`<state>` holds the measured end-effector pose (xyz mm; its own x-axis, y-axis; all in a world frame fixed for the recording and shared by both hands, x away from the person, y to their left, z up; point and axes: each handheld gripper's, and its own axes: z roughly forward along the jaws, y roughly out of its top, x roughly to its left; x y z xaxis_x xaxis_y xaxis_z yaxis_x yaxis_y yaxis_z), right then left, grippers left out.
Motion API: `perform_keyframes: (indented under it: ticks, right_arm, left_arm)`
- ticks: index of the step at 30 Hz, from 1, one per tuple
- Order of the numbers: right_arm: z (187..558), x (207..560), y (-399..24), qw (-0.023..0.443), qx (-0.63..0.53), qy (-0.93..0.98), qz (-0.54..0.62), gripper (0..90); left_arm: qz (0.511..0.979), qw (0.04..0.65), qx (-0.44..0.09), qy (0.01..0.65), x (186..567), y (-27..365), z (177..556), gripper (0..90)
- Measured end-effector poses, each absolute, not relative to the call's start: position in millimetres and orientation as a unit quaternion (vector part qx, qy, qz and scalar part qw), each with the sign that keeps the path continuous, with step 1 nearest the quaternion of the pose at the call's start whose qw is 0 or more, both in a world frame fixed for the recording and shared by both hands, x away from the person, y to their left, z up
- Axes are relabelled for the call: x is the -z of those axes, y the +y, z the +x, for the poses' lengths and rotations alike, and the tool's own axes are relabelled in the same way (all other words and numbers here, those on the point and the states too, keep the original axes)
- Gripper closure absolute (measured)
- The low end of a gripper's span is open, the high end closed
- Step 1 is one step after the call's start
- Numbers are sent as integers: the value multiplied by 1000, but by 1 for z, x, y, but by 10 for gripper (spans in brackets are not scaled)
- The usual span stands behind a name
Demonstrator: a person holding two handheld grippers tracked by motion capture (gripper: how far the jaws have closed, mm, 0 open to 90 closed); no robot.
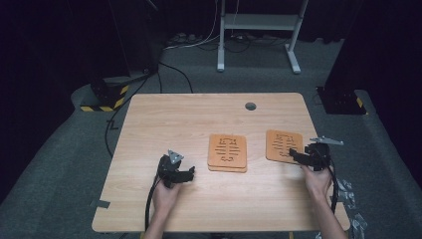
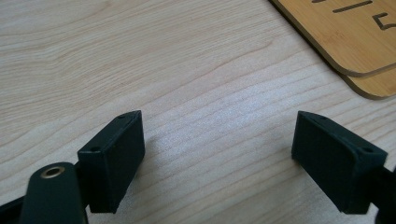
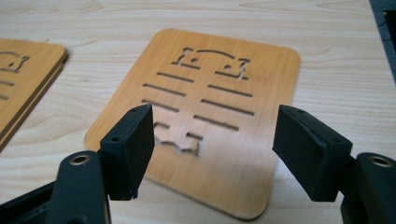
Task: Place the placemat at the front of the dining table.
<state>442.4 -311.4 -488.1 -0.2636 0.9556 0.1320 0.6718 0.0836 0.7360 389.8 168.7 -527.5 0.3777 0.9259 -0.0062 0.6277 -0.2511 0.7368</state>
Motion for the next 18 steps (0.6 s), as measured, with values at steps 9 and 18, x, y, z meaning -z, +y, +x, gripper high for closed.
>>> perform_keyframes:
  ticks: [9, 18]
  right_arm:
    - [425, 491, -304, 188, -373, 719, 556, 299]
    - [413, 496, -299, 183, -375, 727, 545, 307]
  left_arm:
    - [759, 335, -222, 512, 527, 169, 390, 173]
    - [759, 335, -222, 512, 527, 169, 390, 173]
